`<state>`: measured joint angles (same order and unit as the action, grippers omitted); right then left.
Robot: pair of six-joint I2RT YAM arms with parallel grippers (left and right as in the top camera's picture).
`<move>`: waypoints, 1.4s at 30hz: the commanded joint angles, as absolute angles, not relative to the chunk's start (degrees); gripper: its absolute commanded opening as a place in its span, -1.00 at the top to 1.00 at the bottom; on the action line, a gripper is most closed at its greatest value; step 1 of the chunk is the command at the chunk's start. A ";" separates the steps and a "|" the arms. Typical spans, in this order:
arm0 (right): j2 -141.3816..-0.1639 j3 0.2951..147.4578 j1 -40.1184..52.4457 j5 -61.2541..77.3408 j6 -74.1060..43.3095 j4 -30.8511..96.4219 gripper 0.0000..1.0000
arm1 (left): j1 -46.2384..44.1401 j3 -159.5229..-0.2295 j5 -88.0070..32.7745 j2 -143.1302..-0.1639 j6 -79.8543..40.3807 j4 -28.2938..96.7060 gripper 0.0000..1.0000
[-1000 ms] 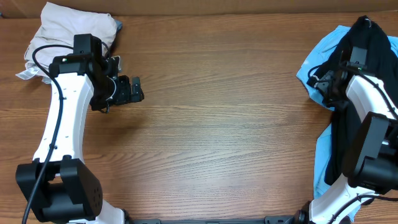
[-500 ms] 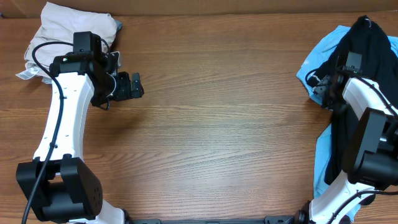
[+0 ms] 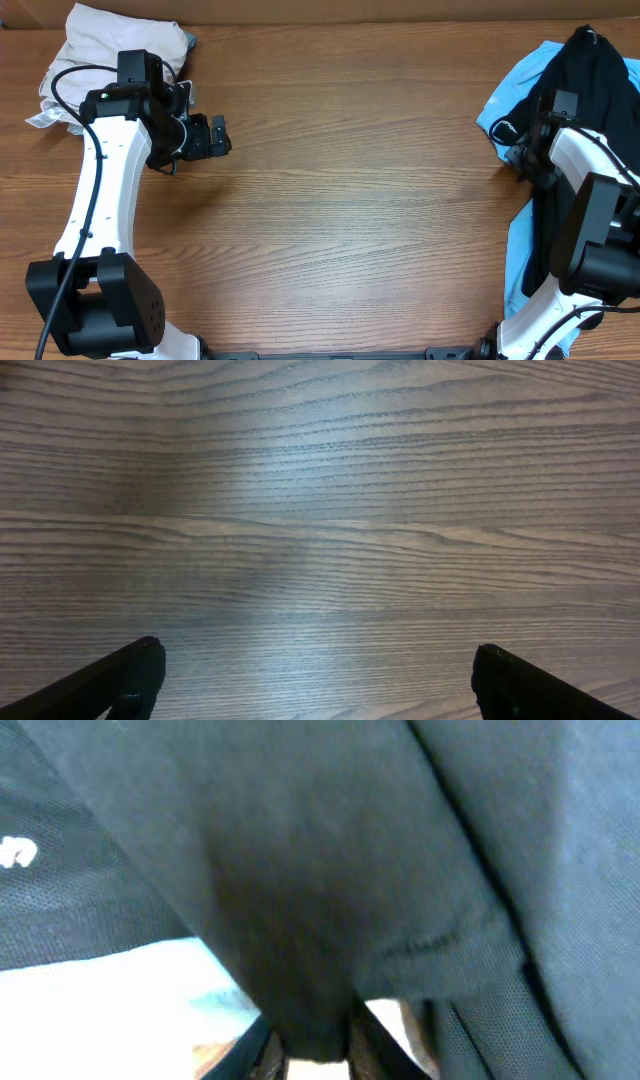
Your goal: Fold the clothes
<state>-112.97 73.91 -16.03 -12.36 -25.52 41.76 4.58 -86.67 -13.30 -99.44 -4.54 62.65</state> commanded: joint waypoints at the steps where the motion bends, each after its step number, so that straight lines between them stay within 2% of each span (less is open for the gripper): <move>1: -108.38 77.41 -15.81 -10.98 -23.68 43.44 0.60 | 4.47 -87.81 -13.61 -99.85 -5.37 62.43 -1.00; 4: -105.67 79.92 -15.73 -4.91 -20.49 46.83 0.60 | 4.47 -87.81 -13.61 -99.85 -5.39 61.63 -1.00; 8: -102.43 83.70 -14.66 -0.49 -19.03 51.75 0.73 | 4.47 -88.29 -13.61 -99.85 -5.85 61.06 -1.00; 14: -98.06 89.76 -8.91 10.22 -12.86 60.73 0.83 | 4.89 -90.72 -13.15 -99.85 -5.80 61.60 -1.00; 18: -96.60 91.59 -3.53 8.54 -13.43 63.99 0.82 | 5.72 -93.82 -13.21 -99.85 -6.04 61.89 -1.00; 19: -96.60 91.57 -2.98 6.13 -15.40 63.99 0.68 | 5.82 -94.39 -13.21 -99.85 -6.02 62.00 -0.99; 21: -97.19 91.46 -2.79 0.10 -19.05 63.94 0.18 | 5.89 -95.00 -13.39 -99.85 -6.02 62.46 -1.00; 27: -100.16 90.30 -6.13 -10.94 -20.88 60.53 -0.33 | 5.82 -94.96 -13.39 -99.98 -6.00 63.13 -0.99; 33: -106.56 90.02 -11.84 -11.75 -20.82 57.10 -0.35 | 5.82 -94.94 -13.39 -99.98 -6.02 62.59 -1.00; 42: -116.22 90.02 -15.18 -13.15 -20.86 54.87 -0.35 | 5.82 -94.94 -13.37 -99.98 -6.02 61.89 -1.00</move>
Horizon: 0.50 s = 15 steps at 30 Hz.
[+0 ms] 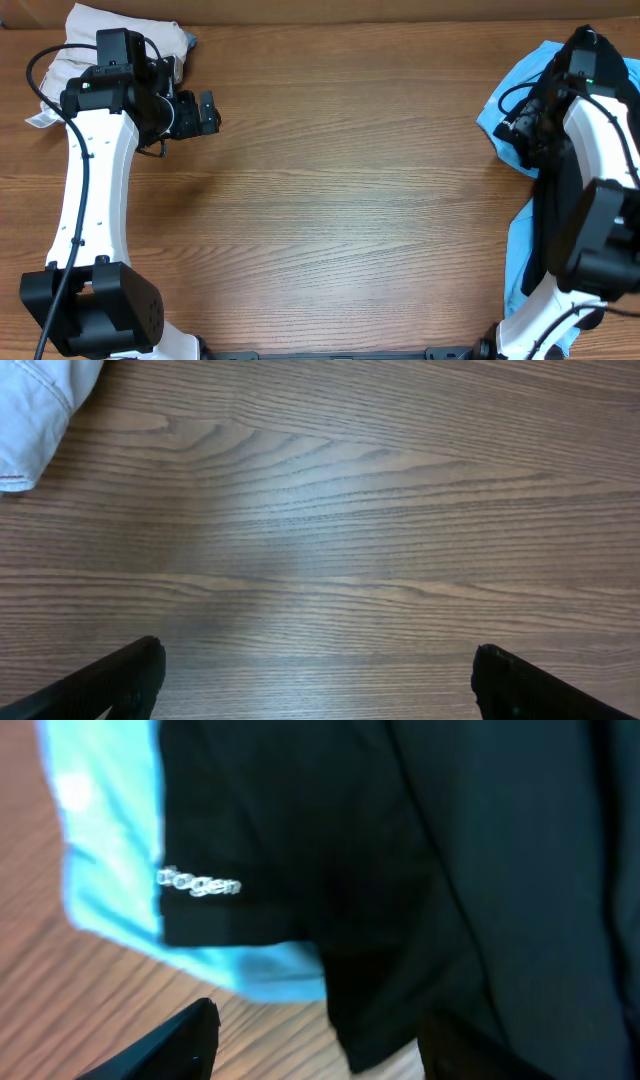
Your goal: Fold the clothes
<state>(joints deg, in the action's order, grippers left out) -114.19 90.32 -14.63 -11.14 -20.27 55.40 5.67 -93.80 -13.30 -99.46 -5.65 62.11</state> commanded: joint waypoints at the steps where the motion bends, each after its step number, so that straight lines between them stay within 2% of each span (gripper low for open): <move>1: -117.40 90.02 -15.49 -13.69 -20.86 54.70 -0.35 | 5.82 -94.94 -13.37 -99.98 -6.02 61.87 -1.00; 8: -122.39 90.02 -17.58 -14.13 -21.08 54.72 -0.36 | 5.82 -94.94 -13.15 -99.98 -6.02 61.98 -1.00; 9: -122.63 90.02 -17.87 -14.13 -21.06 54.70 -0.27 | 5.82 -94.94 -13.15 -99.98 -6.02 61.91 -1.00; 12: -122.85 90.02 -18.52 -14.11 -21.08 54.63 0.68 | 5.82 -94.94 -13.17 -99.98 -6.02 61.87 -1.00; 14: -122.85 90.02 -18.90 -14.09 -21.06 54.57 0.92 | 5.82 -94.94 -13.15 -100.01 -6.02 61.89 -1.00; 15: -122.85 90.02 -18.98 -14.11 -21.06 54.65 0.92 | 5.82 -94.94 -13.15 -100.01 -6.02 61.89 -1.00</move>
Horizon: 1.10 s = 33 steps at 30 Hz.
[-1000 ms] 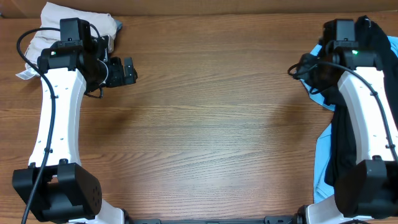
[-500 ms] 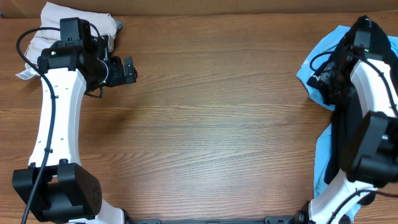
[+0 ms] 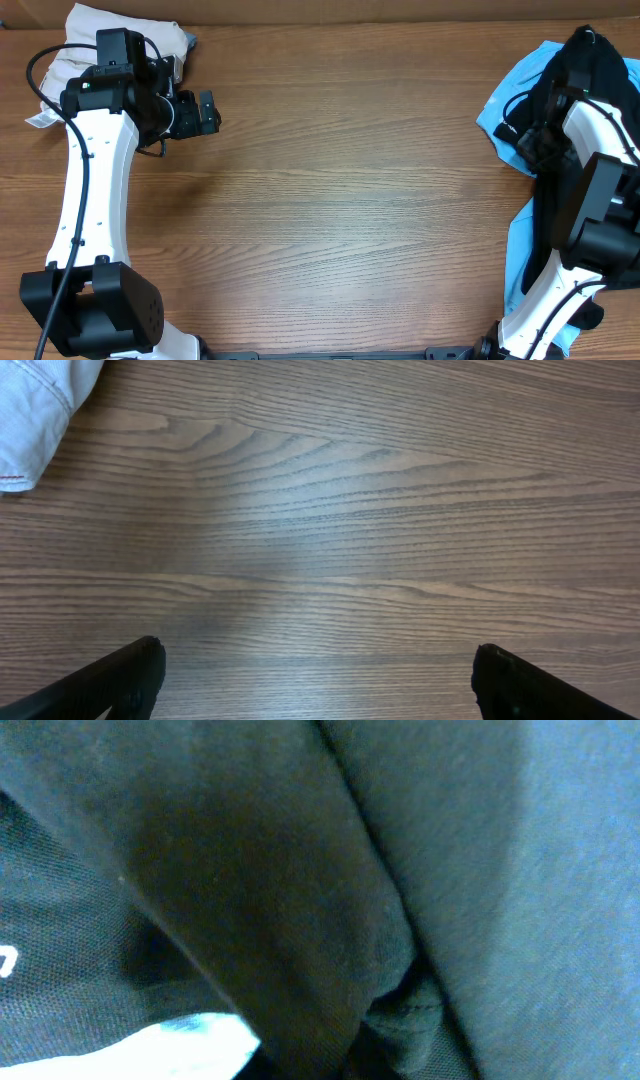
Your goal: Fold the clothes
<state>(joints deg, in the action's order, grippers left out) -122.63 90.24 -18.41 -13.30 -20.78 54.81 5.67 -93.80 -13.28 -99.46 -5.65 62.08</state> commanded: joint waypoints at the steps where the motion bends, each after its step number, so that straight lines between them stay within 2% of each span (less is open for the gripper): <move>1: -122.85 90.02 -19.03 -14.11 -21.06 54.78 0.92 | 5.82 -94.94 -13.15 -100.01 -6.02 61.87 -1.00; 7: -121.30 91.53 -18.96 -10.59 -20.99 57.80 0.92 | 5.82 -94.94 -13.15 -99.98 -6.02 61.87 -0.99; 15: -113.01 100.64 -17.21 2.09 -16.03 68.01 0.92 | 5.82 -94.94 -13.15 -99.98 -6.02 61.82 -1.00; 21: -107.28 106.74 -13.52 2.02 -14.50 74.81 0.92 | 5.82 -94.94 -13.15 -99.98 -6.02 61.47 -1.00; 33: -106.61 108.18 -12.78 2.04 -14.50 76.55 0.92 | 5.82 -94.94 -13.15 -99.98 -6.00 61.49 -1.00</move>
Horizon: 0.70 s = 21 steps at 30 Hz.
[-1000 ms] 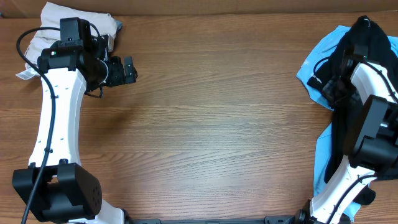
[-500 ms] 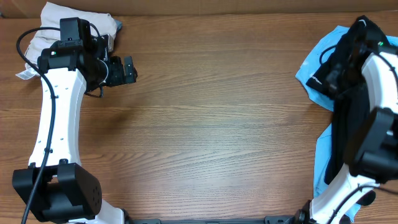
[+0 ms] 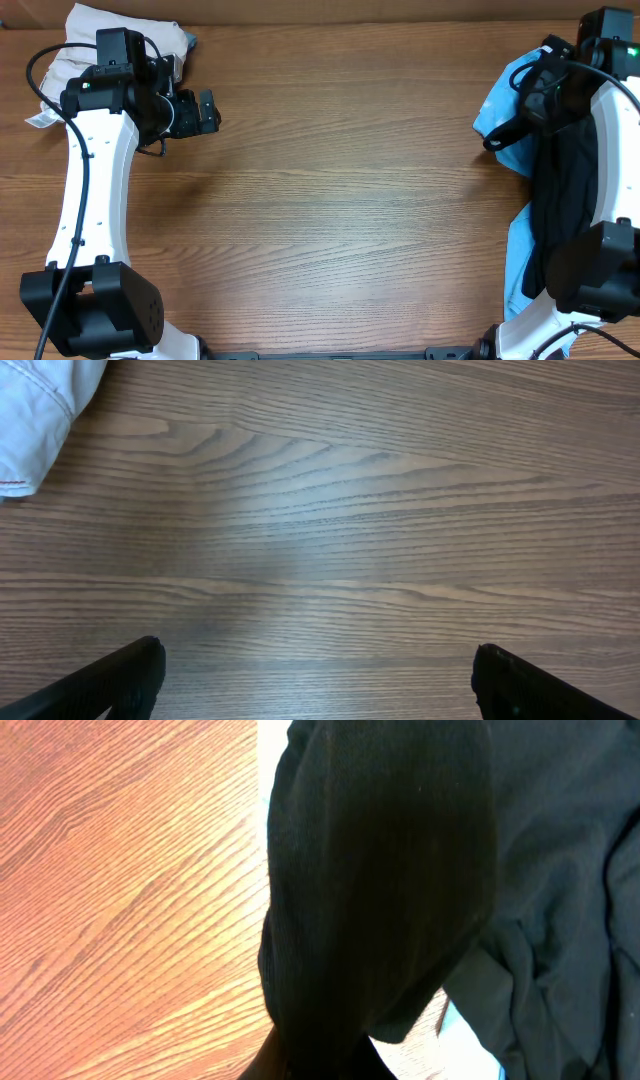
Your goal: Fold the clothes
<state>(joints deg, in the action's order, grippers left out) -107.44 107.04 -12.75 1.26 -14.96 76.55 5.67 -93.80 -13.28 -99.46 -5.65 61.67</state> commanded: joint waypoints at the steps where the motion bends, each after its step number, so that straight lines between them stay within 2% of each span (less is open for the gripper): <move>1: -106.61 108.18 -12.78 2.07 -14.50 76.55 0.92 | 5.82 -94.94 -13.15 -99.98 -6.00 61.49 -1.00; 21: -106.61 108.18 -13.50 2.28 -14.55 75.64 0.92 | 5.82 -94.94 -13.04 -100.01 -6.00 61.45 -1.00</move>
